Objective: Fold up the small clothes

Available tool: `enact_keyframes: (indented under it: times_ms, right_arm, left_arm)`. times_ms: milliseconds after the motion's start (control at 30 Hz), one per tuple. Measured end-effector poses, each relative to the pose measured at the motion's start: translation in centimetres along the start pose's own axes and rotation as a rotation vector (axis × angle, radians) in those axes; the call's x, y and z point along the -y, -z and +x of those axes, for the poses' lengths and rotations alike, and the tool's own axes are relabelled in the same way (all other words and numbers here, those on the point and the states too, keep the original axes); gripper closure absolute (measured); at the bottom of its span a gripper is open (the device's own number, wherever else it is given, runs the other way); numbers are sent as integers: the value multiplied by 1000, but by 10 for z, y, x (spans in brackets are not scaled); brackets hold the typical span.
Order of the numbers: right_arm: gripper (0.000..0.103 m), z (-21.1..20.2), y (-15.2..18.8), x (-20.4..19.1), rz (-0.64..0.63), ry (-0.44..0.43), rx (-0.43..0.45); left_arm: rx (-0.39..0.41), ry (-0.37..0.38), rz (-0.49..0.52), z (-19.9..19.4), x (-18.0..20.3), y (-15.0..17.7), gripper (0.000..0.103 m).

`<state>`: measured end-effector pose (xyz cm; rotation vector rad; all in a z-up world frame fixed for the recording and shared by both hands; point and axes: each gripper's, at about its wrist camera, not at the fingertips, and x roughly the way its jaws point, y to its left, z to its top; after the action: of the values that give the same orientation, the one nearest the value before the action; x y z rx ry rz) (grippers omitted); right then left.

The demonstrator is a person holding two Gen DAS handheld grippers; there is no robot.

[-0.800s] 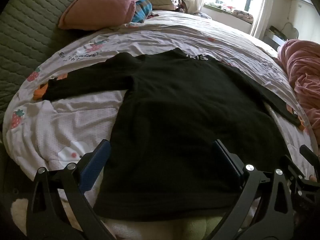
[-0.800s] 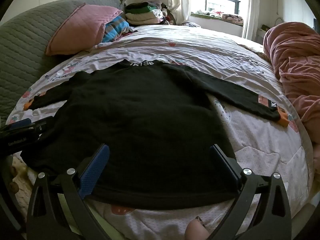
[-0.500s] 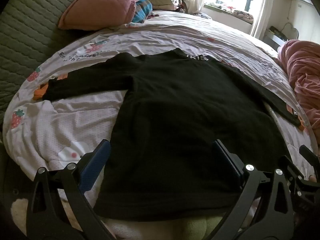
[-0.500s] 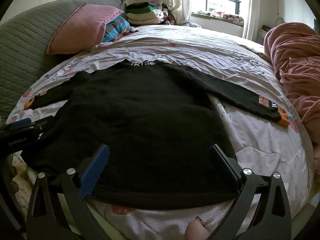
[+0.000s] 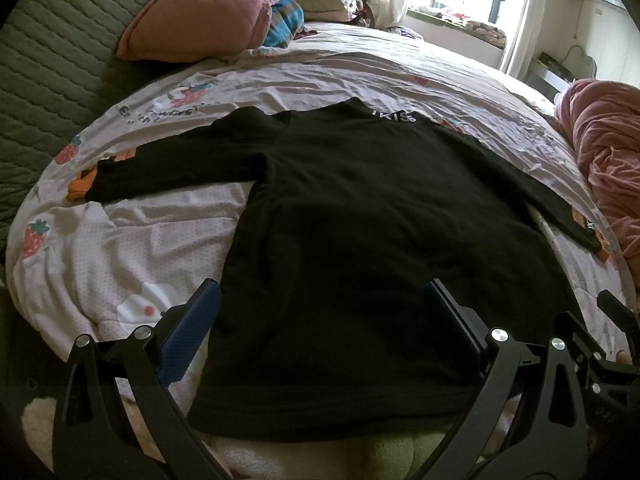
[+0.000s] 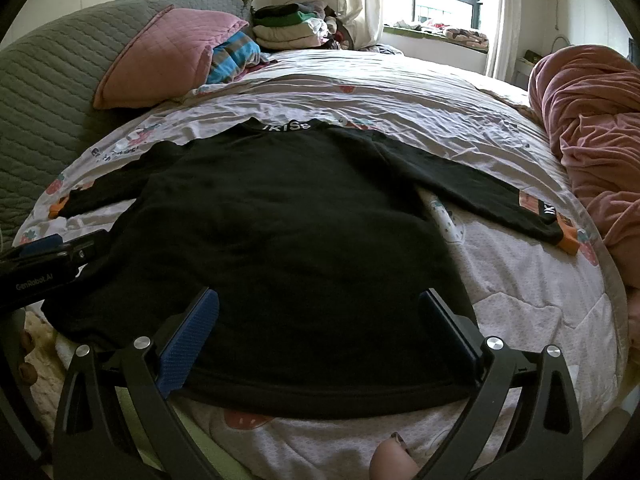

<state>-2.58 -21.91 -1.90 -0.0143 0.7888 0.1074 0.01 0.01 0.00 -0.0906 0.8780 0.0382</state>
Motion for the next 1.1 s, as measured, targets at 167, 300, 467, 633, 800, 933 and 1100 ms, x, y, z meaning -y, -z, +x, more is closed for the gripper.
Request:
enact_keyframes:
  times_ms: [167,300,467,633,800,933,1100]
  right_arm:
    - [4,1,0,0,0,0,1]
    - [4,1,0,0,0,0,0]
    - [4,1,0,0,0,0,1]
    - [4,1,0,0,-1,1,0]
    - [4,1,0,0,0,0,0]
    - [4,1,0,0,-1,0,0]
    - [4,1,0,1,-1,0,0]
  left_arm:
    - [0,-1,0,0,0,0,9]
    - [0,0,0,0,0,0,9]
    - [1,0,-1,0,0,0,9]
    - [2,0,-1,0,0,0,9]
    - [2,1,-1,0,0,0,9]
    - [3,-2,-1,0,0,0,9]
    - [4,0,-1,0,0,0,9]
